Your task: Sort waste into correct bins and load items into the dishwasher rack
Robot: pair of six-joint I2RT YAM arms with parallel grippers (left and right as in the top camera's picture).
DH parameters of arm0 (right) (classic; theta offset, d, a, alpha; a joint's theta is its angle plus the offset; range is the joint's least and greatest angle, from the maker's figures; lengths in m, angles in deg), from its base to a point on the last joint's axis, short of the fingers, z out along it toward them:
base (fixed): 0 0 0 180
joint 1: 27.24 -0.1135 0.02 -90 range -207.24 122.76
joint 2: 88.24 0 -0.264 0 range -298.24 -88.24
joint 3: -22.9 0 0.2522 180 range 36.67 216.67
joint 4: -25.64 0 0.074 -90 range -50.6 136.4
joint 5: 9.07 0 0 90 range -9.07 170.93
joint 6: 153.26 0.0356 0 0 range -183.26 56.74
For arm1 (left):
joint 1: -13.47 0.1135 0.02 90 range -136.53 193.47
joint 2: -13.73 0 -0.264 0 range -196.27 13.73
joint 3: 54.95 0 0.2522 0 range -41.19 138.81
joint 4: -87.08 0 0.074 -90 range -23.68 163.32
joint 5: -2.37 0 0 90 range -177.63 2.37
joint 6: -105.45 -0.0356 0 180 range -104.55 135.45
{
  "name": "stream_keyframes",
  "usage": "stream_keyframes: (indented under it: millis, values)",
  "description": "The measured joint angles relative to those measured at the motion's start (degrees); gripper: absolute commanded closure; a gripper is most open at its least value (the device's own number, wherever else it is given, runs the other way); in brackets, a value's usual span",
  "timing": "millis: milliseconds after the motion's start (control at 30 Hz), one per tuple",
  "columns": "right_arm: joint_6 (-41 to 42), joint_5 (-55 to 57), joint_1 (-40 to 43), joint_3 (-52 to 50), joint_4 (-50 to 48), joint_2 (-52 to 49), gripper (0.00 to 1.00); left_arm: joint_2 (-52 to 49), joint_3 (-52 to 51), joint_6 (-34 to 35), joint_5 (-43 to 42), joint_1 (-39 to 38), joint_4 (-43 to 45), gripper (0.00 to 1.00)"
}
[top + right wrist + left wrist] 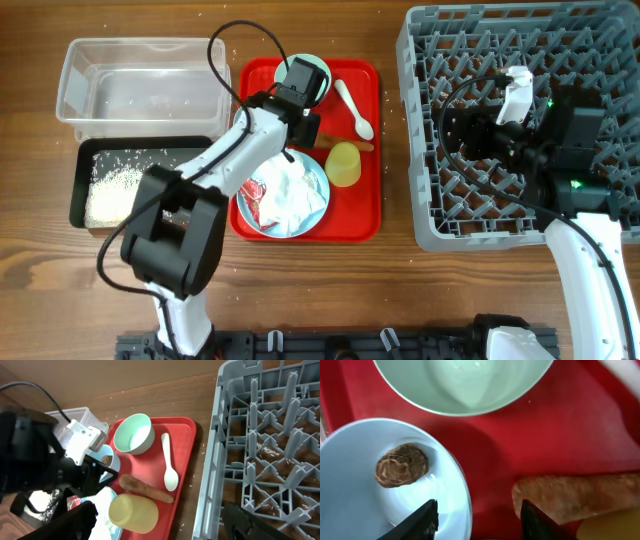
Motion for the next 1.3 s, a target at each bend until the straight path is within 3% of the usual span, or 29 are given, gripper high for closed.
stream_keyframes:
  millis: [133,200,400,533,833,933,1033,1167,1300]
  values:
    - [0.0,0.0,0.0,0.0,0.0,0.0,0.16,-3.2,0.0,0.8,-0.4,0.4,0.7,0.76]
    - [0.0,0.0,0.0,0.0,0.0,0.0,0.17,-3.6,0.0,1.5,-0.4,0.8,1.0,0.96]
    - [0.0,0.0,0.0,0.0,0.0,0.0,0.16,-3.2,0.0,2.6,-0.4,0.8,1.9,0.96]
    - [0.0,0.0,0.0,0.0,0.0,0.0,0.16,2.4,0.0,2.8,-0.5,0.8,-1.0,0.96]
    - [0.0,0.0,0.0,0.0,0.0,0.0,0.16,22.9,0.0,6.4,-4.9,3.1,-21.1,0.96]
    - [0.0,0.0,0.0,0.0,-0.2,0.0,0.17,26.4,0.0,8.6,-14.3,12.7,-29.9,0.96]
    - [0.0,0.0,0.0,0.0,-0.4,0.0,0.16,27.2,-0.3,6.0,-24.6,25.7,-31.9,0.96]
    - [0.0,0.0,0.0,0.0,-0.5,0.0,0.17,27.3,-7.5,-3.7,-43.8,44.8,-26.2,0.96]
    - [0.0,0.0,0.0,0.0,-0.8,0.0,0.16,25.4,-18.8,-8.1,-65.4,60.8,-12.1,0.96]
